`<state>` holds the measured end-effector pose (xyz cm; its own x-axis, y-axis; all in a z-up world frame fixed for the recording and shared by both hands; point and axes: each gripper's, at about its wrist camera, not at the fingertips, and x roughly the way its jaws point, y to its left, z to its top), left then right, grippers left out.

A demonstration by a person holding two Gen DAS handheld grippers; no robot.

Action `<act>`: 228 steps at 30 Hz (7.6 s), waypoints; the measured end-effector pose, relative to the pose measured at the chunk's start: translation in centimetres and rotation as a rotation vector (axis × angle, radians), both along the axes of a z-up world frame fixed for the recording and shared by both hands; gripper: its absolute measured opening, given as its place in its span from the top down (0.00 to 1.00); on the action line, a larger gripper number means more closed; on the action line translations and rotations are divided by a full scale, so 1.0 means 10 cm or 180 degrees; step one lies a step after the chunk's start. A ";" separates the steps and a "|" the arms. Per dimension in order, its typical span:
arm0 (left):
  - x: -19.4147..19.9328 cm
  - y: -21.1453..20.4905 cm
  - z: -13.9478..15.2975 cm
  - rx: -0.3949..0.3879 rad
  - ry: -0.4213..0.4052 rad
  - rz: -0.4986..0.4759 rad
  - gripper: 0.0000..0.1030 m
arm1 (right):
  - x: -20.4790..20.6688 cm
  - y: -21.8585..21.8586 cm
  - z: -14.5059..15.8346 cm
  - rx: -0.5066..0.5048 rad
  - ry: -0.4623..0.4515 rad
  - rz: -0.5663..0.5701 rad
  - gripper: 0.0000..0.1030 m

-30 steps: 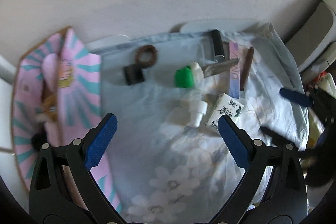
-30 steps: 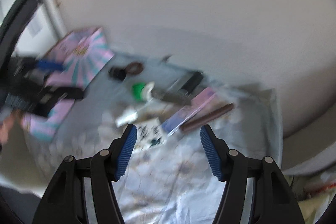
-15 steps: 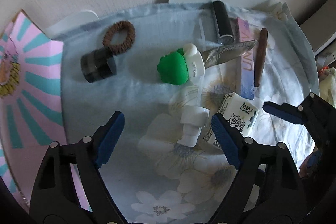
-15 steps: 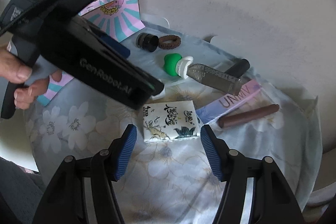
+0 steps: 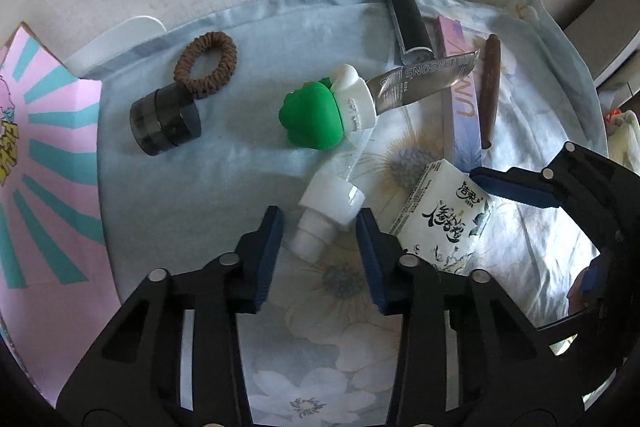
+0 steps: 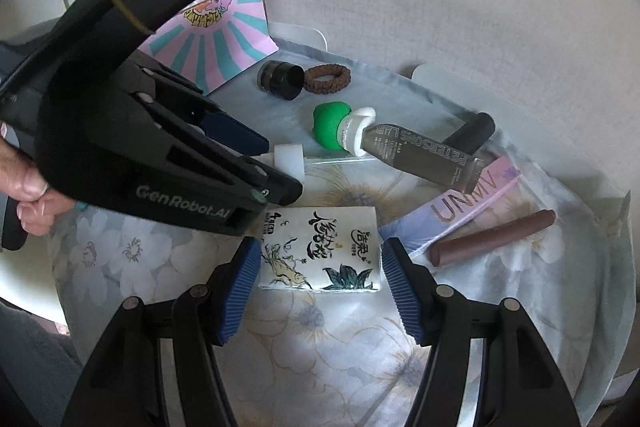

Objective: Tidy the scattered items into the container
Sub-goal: 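Grasp the white pump cap with the left tool while the right tool grasps the white printed box, then carry pump cap and printed box into the cardboard box and release both, then move both tools back over the remaining items, then grasp the black cylinder with the left tool while the right tool grasps the brown pencil, then carry cylinder and pencil into the cardboard box and open both tools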

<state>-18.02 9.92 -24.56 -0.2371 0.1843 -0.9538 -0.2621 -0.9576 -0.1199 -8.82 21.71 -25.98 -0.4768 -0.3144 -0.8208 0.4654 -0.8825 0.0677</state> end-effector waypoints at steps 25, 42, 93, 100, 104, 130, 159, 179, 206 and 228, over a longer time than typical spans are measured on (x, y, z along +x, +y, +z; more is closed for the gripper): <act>0.35 -0.24 0.93 0.0596 0.0442 -0.0010 0.85 | 0.33 0.10 0.34 -0.0122 0.0062 -0.0254 0.44; 0.92 -0.45 1.87 0.0787 0.1096 0.0052 0.85 | 0.68 -0.10 0.98 -0.0002 0.0502 -0.0322 0.44; 1.58 -2.53 1.06 0.0312 0.0881 0.1734 0.85 | 0.14 -2.50 1.08 0.0231 0.0276 0.1456 0.44; 1.57 -2.54 1.05 0.0362 0.0820 0.1742 0.85 | 0.15 -2.52 1.09 0.0254 0.0313 0.1430 0.44; 1.59 -2.54 1.05 0.0346 0.0794 0.1745 0.83 | 0.13 -2.53 1.09 0.0272 0.0306 0.1397 0.44; 1.56 -2.46 1.42 0.0358 0.0967 0.1762 0.16 | 0.28 -2.18 1.24 -0.0018 0.0375 0.1104 0.42; -0.43 -0.52 0.69 0.0120 0.0432 0.0943 0.07 | -0.26 0.97 0.61 -0.0215 -0.0330 -0.2327 0.42; -0.62 -0.65 0.11 -0.0035 0.0200 0.1258 0.54 | -0.59 1.09 0.08 -0.0239 -0.0599 -0.2528 0.42; -0.40 -0.65 0.10 0.0176 0.0297 0.1370 0.73 | -0.47 1.13 0.07 0.0134 -0.0507 -0.2431 0.75; 0.16 -0.92 1.12 0.0555 0.0682 0.1410 0.73 | 0.27 1.14 1.06 -0.0627 -0.0067 -0.2213 0.87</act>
<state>-16.46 0.71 -13.32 -0.5148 0.1738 -0.8395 0.1276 -0.9528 -0.2755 -6.16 33.13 -15.42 -0.6050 -0.0873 -0.7914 -0.2024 -0.9445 0.2589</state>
